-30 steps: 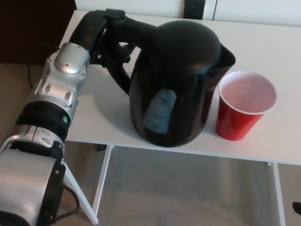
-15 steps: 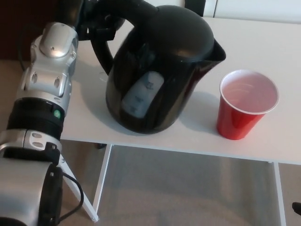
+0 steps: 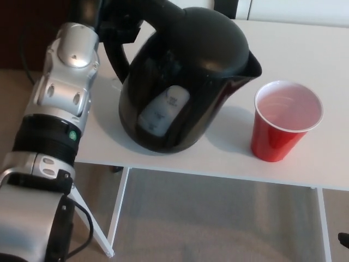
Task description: The robot walk towards a table in front and uses its left hand to pick up the pot from the base and pour water to the cup on the right hand side
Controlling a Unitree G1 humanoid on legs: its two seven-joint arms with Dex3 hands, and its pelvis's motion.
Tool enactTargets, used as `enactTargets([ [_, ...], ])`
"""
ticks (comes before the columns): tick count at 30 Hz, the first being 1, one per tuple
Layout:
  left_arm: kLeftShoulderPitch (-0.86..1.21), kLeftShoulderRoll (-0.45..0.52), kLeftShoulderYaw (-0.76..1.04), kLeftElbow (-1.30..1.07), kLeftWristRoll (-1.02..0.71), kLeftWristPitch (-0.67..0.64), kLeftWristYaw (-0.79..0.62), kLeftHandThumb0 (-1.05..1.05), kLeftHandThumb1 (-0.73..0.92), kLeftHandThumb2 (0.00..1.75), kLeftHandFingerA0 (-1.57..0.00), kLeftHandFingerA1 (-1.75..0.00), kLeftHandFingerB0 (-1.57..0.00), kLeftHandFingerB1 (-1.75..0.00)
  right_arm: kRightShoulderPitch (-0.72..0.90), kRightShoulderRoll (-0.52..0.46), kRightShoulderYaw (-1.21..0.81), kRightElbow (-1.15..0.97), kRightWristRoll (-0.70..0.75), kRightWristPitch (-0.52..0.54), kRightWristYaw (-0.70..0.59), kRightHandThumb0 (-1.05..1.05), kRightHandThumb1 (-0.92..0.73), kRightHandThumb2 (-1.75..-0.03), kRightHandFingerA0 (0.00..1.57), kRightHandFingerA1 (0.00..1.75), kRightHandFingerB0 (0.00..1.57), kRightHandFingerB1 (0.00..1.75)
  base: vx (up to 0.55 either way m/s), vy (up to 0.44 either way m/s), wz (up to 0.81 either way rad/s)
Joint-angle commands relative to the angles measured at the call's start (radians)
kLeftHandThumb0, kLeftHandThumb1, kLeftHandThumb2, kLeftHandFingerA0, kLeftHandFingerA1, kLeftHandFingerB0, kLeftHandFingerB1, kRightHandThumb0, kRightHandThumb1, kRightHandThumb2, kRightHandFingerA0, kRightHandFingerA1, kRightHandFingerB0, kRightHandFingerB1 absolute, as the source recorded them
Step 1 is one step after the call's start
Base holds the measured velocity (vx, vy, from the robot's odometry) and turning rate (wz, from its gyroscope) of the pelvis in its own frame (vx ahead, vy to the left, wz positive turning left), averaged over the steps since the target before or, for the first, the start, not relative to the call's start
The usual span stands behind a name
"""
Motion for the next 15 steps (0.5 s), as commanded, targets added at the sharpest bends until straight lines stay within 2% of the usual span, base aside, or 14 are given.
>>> enactTargets([
  [1,-0.046,0.001,-0.055,-0.057,0.114,0.035,0.121,-0.18,0.76,0.62,-0.87,-1.48,-0.95,-0.62,-0.005,-0.017,0.013,0.005,-0.023,-0.007,-0.019,-0.17,-0.54,-0.55,0.63,0.54,0.33,0.39,0.0,0.0,0.0],
  [2,-0.048,-0.002,-0.064,-0.065,0.117,0.039,0.126,-0.14,0.73,0.73,-0.85,-1.5,-0.91,-0.82,-0.006,-0.018,0.014,0.004,-0.021,-0.008,-0.018,-0.17,-0.54,-0.55,0.61,0.54,0.32,0.39,0.0,0.0,0.0],
  [5,-0.05,-0.006,-0.073,-0.076,0.123,0.04,0.133,-0.14,0.73,0.73,-0.85,-1.5,-0.91,-0.82,-0.006,-0.019,0.015,0.004,-0.018,-0.009,-0.016,-0.17,-0.54,-0.55,0.61,0.54,0.32,0.39,0.0,0.0,0.0],
  [6,-0.053,-0.007,-0.109,-0.103,0.159,0.003,0.14,-0.16,0.73,0.61,-0.79,-1.51,-0.84,-0.91,-0.008,-0.024,0.025,0.002,-0.037,-0.012,-0.029,-0.18,-0.54,-0.55,0.59,0.52,0.33,0.4,0.0,0.0,0.0],
  [7,-0.054,-0.007,-0.114,-0.106,0.163,-0.001,0.141,-0.16,0.73,0.61,-0.79,-1.51,-0.84,-0.91,-0.009,-0.025,0.027,0.002,-0.039,-0.012,-0.03,-0.18,-0.54,-0.55,0.59,0.52,0.33,0.4,0.0,0.0,0.0],
  [8,-0.059,-0.011,-0.129,-0.124,0.176,0.014,0.137,-0.11,0.74,0.72,-0.78,-1.65,-0.73,-1.27,-0.01,-0.028,0.033,0.0,-0.048,-0.013,-0.037,-0.18,-0.53,-0.55,0.59,0.51,0.34,0.39,0.0,0.0,0.0],
  [9,-0.061,-0.012,-0.136,-0.128,0.184,0.017,0.143,-0.07,0.7,0.79,-0.77,-1.69,-0.73,-1.41,-0.011,-0.029,0.035,0.0,-0.05,-0.012,-0.039,-0.17,-0.54,-0.55,0.6,0.51,0.34,0.4,0.0,0.0,0.0],
  [10,-0.062,-0.011,-0.144,-0.132,0.194,0.019,0.154,-0.07,0.7,0.79,-0.77,-1.69,-0.73,-1.41,-0.012,-0.029,0.037,0.0,-0.052,-0.012,-0.042,-0.17,-0.54,-0.55,0.6,0.51,0.34,0.4,0.0,0.0,0.0],
  [11,-0.072,-0.007,-0.166,-0.137,0.222,0.023,0.162,-0.1,0.74,0.72,-0.77,-1.7,-0.73,-1.43,-0.016,-0.033,0.042,0.005,-0.059,-0.018,-0.042,-0.15,-0.37,-0.84,0.52,0.65,0.24,0.53,0.0,0.0,0.0],
  [12,-0.075,-0.007,-0.176,-0.142,0.237,0.029,0.17,-0.12,0.75,0.68,-0.75,-1.72,-0.7,-1.49,-0.016,-0.035,0.044,0.005,-0.061,-0.019,-0.042,-0.14,-0.37,-0.84,0.5,0.65,0.24,0.53,0.0,0.0,0.0],
  [15,-0.08,-0.01,-0.188,-0.157,0.256,0.052,0.18,-0.15,0.75,0.64,-0.77,-1.69,-0.7,-1.44,-0.017,-0.038,0.049,0.005,-0.062,-0.022,-0.04,-0.15,-0.36,-0.84,0.5,0.65,0.23,0.53,0.0,0.0,0.0],
])
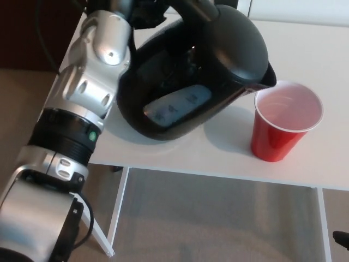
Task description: The robot walk towards a table in front and uses its left hand to pick up the pot from the base and pour water to the cup on the right hand side
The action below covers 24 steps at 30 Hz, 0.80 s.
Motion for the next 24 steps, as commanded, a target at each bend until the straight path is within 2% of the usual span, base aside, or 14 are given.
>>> enactTargets([
  [1,-0.05,0.003,-0.024,-0.05,0.092,0.034,0.074,-0.12,0.73,0.72,-0.79,-1.69,-0.73,-1.45,-0.004,-0.025,0.007,0.004,-0.019,-0.016,-0.012,-0.17,-0.53,-0.55,0.6,0.51,0.35,0.4,0.0,0.0,0.0],
  [3,-0.048,0.002,-0.032,-0.061,0.11,0.035,0.087,-0.1,0.72,0.74,-0.76,-1.7,-0.72,-1.48,-0.005,-0.027,0.009,0.003,-0.019,-0.014,-0.011,-0.26,-0.48,-0.62,0.54,0.54,0.32,0.43,0.0,0.0,0.0],
  [4,-0.047,0.006,-0.039,-0.06,0.123,0.025,0.096,-0.09,0.7,0.76,-0.77,-1.66,-0.74,-1.46,-0.006,-0.028,0.011,0.005,-0.022,-0.013,-0.015,-0.2,-0.53,-0.55,0.57,0.51,0.35,0.4,0.0,0.0,0.0],
  [6,-0.047,0.012,-0.047,-0.057,0.139,0.014,0.104,-0.08,0.71,0.72,-0.82,-1.62,-0.72,-1.46,-0.007,-0.027,0.014,0.001,-0.024,-0.006,-0.022,-0.19,-0.52,-0.55,0.57,0.5,0.35,0.4,0.0,0.0,0.0],
  [7,-0.048,0.013,-0.05,-0.056,0.145,0.014,0.105,-0.1,0.71,0.72,-0.84,-1.6,-0.76,-1.42,-0.005,-0.027,0.017,-0.004,-0.026,-0.003,-0.025,-0.2,-0.52,-0.55,0.56,0.5,0.35,0.4,0.0,0.0,0.0],
  [11,-0.049,0.013,-0.053,-0.054,0.156,0.012,0.106,-0.1,0.71,0.72,-0.84,-1.6,-0.76,-1.42,-0.002,-0.028,0.021,-0.009,-0.028,-0.001,-0.029,-0.2,-0.52,-0.55,0.56,0.5,0.35,0.4,0.0,0.0,0.0],
  [12,-0.048,0.023,-0.081,-0.062,0.195,0.001,0.119,-0.1,0.68,0.66,-0.78,-1.68,-0.7,-1.54,-0.006,-0.03,0.023,0.007,-0.027,-0.018,-0.022,-0.21,-0.52,-0.55,0.59,0.51,0.34,0.4,0.0,0.0,0.0],
  [13,-0.048,0.032,-0.095,-0.061,0.216,-0.019,0.136,-0.07,0.7,0.64,-0.82,-1.66,-0.63,-1.51,-0.006,-0.03,0.025,0.008,-0.029,-0.018,-0.023,-0.2,-0.52,-0.55,0.61,0.52,0.34,0.4,0.0,0.0,0.0],
  [14,-0.049,0.037,-0.104,-0.06,0.228,-0.024,0.147,-0.12,0.68,0.65,-0.73,-1.65,-0.69,-1.53,-0.007,-0.032,0.026,0.008,-0.028,-0.018,-0.02,-0.2,-0.52,-0.55,0.58,0.51,0.33,0.4,0.0,0.0,0.0],
  [16,-0.05,0.039,-0.111,-0.06,0.236,-0.021,0.153,-0.12,0.68,0.65,-0.73,-1.65,-0.69,-1.53,-0.008,-0.034,0.026,0.011,-0.025,-0.019,-0.015,-0.2,-0.52,-0.55,0.58,0.51,0.33,0.4,0.0,0.0,0.0],
  [17,-0.049,0.039,-0.115,-0.064,0.238,-0.025,0.155,-0.05,0.69,0.66,-0.9,-1.69,-0.63,-1.51,-0.003,-0.036,0.029,0.005,-0.03,-0.019,-0.018,-0.2,-0.52,-0.55,0.57,0.51,0.34,0.4,0.0,0.0,0.0],
  [18,-0.047,0.041,-0.124,-0.075,0.248,-0.032,0.157,-0.06,0.74,0.63,-0.92,-1.75,-0.61,-1.55,0.005,-0.039,0.033,-0.003,-0.036,-0.018,-0.019,-0.16,-0.36,-0.83,0.48,0.64,0.23,0.53,0.0,0.0,0.0],
  [23,-0.047,0.045,-0.133,-0.086,0.259,-0.031,0.161,-0.06,0.74,0.63,-0.92,-1.75,-0.61,-1.55,0.005,-0.043,0.034,0.0,-0.033,-0.017,-0.016,-0.16,-0.36,-0.83,0.48,0.64,0.23,0.53,0.0,0.0,0.0],
  [24,-0.061,0.06,-0.145,-0.087,0.274,-0.056,0.161,-0.15,0.72,0.61,-0.76,-1.74,-0.67,-1.51,-0.006,-0.044,0.039,0.011,-0.04,-0.026,-0.019,-0.2,-0.53,-0.55,0.58,0.51,0.34,0.4,0.0,0.0,0.0],
])
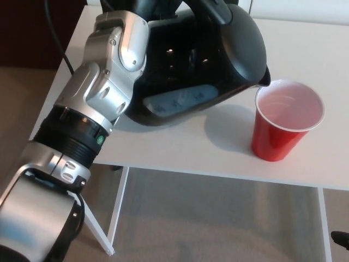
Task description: The robot walk towards a table in front and uses its left hand to pick up the pot from the base and pour water to the cup on the right hand side
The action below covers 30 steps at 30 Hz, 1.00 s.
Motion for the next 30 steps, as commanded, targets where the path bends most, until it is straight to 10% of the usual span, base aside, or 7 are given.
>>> enactTargets([
  [1,-0.062,0.035,-0.02,-0.032,0.074,-0.081,0.059,-0.16,0.71,0.61,-0.78,-1.74,-0.68,-1.51,-0.006,-0.02,0.01,0.012,-0.022,-0.023,-0.006,-0.21,-0.53,-0.55,0.58,0.51,0.34,0.4,0.0,0.0,0.0],
  [7,-0.065,0.024,-0.044,-0.064,0.116,-0.077,0.081,-0.09,0.75,0.6,-0.85,-1.75,-0.57,-1.58,0.004,-0.031,0.017,0.0,-0.022,-0.018,0.004,-0.18,-0.36,-0.84,0.46,0.64,0.22,0.53,0.0,0.0,0.0],
  [9,-0.078,0.02,-0.042,-0.055,0.119,-0.087,0.093,-0.2,0.67,0.58,-0.76,-1.67,-0.84,-1.11,-0.011,-0.029,0.018,0.008,-0.023,-0.02,0.0,-0.31,-0.45,-0.64,0.55,0.56,0.32,0.46,0.0,0.0,0.0],
  [17,-0.088,0.024,-0.044,-0.065,0.138,-0.114,0.096,-0.11,0.68,0.59,-0.73,-1.69,-0.74,-1.4,-0.006,-0.033,0.026,-0.006,-0.025,-0.009,-0.001,-0.25,-0.52,-0.55,0.55,0.51,0.35,0.4,0.0,0.0,0.0],
  [23,-0.087,0.024,-0.034,-0.083,0.132,-0.106,0.067,-0.15,0.69,0.58,-0.75,-1.66,-0.8,-1.15,-0.004,-0.035,0.029,-0.002,-0.028,-0.02,-0.003,-0.25,-0.53,-0.55,0.54,0.51,0.35,0.4,0.0,0.0,0.0],
  [24,-0.101,0.034,-0.032,-0.099,0.139,-0.095,0.049,-0.22,0.66,0.59,-0.9,-1.43,-0.91,-0.58,-0.01,-0.035,0.03,0.008,-0.028,-0.017,-0.004,-0.25,-0.53,-0.56,0.55,0.51,0.35,0.4,0.0,0.0,0.0],
  [30,-0.115,0.065,-0.063,-0.092,0.187,-0.138,0.083,-0.1,0.65,0.59,-0.74,-1.7,-0.68,-1.48,-0.009,-0.04,0.032,0.017,-0.033,-0.021,-0.004,-0.26,-0.51,-0.55,0.52,0.5,0.35,0.4,0.0,0.0,0.0],
])
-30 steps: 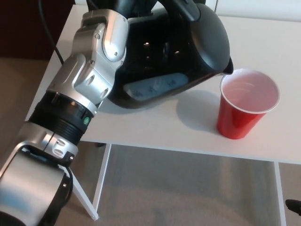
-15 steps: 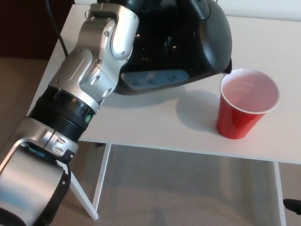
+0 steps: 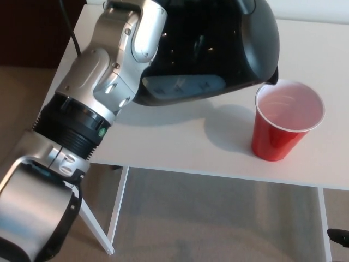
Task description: The robot walk towards a table in front and uses its left hand to pick up the pot from the base and pour water to the cup on the right hand side
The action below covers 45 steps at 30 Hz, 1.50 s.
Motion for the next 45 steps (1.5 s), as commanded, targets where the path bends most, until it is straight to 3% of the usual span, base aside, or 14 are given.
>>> enactTargets([
  [1,-0.062,0.043,-0.025,-0.004,0.082,-0.082,0.065,-0.09,0.67,0.55,-0.78,-1.73,-0.54,-1.56,0.004,-0.02,-0.003,0.017,-0.012,-0.005,-0.005,-0.24,-0.53,-0.55,0.55,0.5,0.34,0.4,0.0,0.0,0.0],
  [6,-0.081,0.059,-0.04,0.026,0.099,-0.116,0.102,-0.1,0.63,0.56,-0.7,-1.74,-0.6,-1.59,-0.009,-0.018,-0.004,0.027,-0.009,-0.01,-0.004,-0.24,-0.53,-0.55,0.56,0.51,0.35,0.4,0.0,0.0,0.0],
  [7,-0.097,0.088,-0.084,0.044,0.161,-0.154,0.144,-0.25,0.55,0.57,-0.77,-1.6,-0.93,-0.85,-0.001,-0.024,0.003,0.008,-0.02,0.005,-0.007,-0.25,-0.53,-0.55,0.52,0.49,0.36,0.39,0.0,0.0,0.0],
  [9,-0.106,0.107,-0.112,0.058,0.195,-0.184,0.183,-0.24,0.55,0.56,-0.76,-1.64,-0.88,-1.01,-0.003,-0.027,0.009,0.008,-0.03,0.009,-0.01,-0.26,-0.52,-0.55,0.53,0.49,0.36,0.39,0.0,0.0,0.0],
  [10,-0.109,0.111,-0.12,0.062,0.2,-0.192,0.193,-0.24,0.54,0.57,-0.8,-1.63,-0.95,-0.78,-0.004,-0.026,0.009,0.009,-0.029,0.006,-0.01,-0.26,-0.52,-0.55,0.54,0.5,0.36,0.4,0.0,0.0,0.0],
  [15,-0.132,0.125,-0.183,0.088,0.272,-0.221,0.269,-0.34,0.52,0.56,-0.86,-1.53,-0.96,-0.51,-0.001,-0.029,0.011,-0.002,-0.035,0.006,-0.011,-0.26,-0.53,-0.55,0.51,0.49,0.37,0.4,0.0,0.0,0.0],
  [18,-0.142,0.128,-0.21,0.081,0.303,-0.211,0.261,-0.37,0.52,0.56,-0.87,-1.5,-0.97,-0.51,-0.001,-0.032,0.013,-0.006,-0.038,0.006,-0.007,-0.26,-0.53,-0.55,0.52,0.48,0.36,0.39,0.0,0.0,0.0],
  [19,-0.149,0.127,-0.221,0.082,0.313,-0.212,0.26,-0.43,0.45,0.69,-0.92,-1.43,-0.95,-0.9,-0.004,-0.032,0.013,-0.003,-0.04,0.008,-0.009,-0.26,-0.53,-0.55,0.54,0.48,0.36,0.39,0.0,0.0,0.0],
  [21,-0.158,0.115,-0.237,0.093,0.321,-0.219,0.27,-0.32,0.56,0.6,-0.82,-1.57,-0.97,-0.83,-0.002,-0.031,0.01,-0.004,-0.036,0.009,-0.007,-0.26,-0.53,-0.56,0.55,0.49,0.36,0.4,0.0,0.0,0.0],
  [24,-0.163,0.113,-0.249,0.089,0.332,-0.21,0.255,-0.36,0.55,0.57,-0.87,-1.48,-0.98,-0.58,-0.005,-0.031,0.012,-0.004,-0.039,0.007,-0.006,-0.27,-0.53,-0.55,0.52,0.49,0.36,0.39,0.0,0.0,0.0],
  [34,-0.183,0.087,-0.252,0.085,0.365,-0.197,0.211,-0.35,0.57,0.57,-0.98,-1.19,-0.99,-0.57,-0.013,-0.039,0.016,-0.002,-0.044,-0.004,-0.001,-0.29,-0.52,-0.55,0.54,0.48,0.35,0.39,0.0,0.0,0.0],
  [42,-0.219,0.08,-0.235,0.115,0.361,-0.215,0.221,-0.32,0.56,0.56,-0.92,-1.4,-0.99,-0.55,-0.016,-0.044,0.023,-0.013,-0.049,0.009,-0.005,-0.28,-0.53,-0.55,0.53,0.47,0.35,0.39,0.0,0.0,0.0],
  [44,-0.228,0.079,-0.229,0.119,0.365,-0.205,0.229,-0.43,0.38,0.75,-1.02,-1.31,-0.9,-0.66,-0.019,-0.045,0.028,-0.002,-0.061,-0.001,-0.015,-0.29,-0.52,-0.55,0.54,0.47,0.36,0.39,0.0,0.0,0.0],
  [45,-0.23,0.079,-0.227,0.121,0.366,-0.204,0.234,-0.33,0.53,0.56,-0.89,-1.47,-0.99,-0.53,-0.02,-0.044,0.029,-0.004,-0.06,0.002,-0.015,-0.28,-0.52,-0.55,0.54,0.47,0.36,0.39,0.0,0.0,0.0],
])
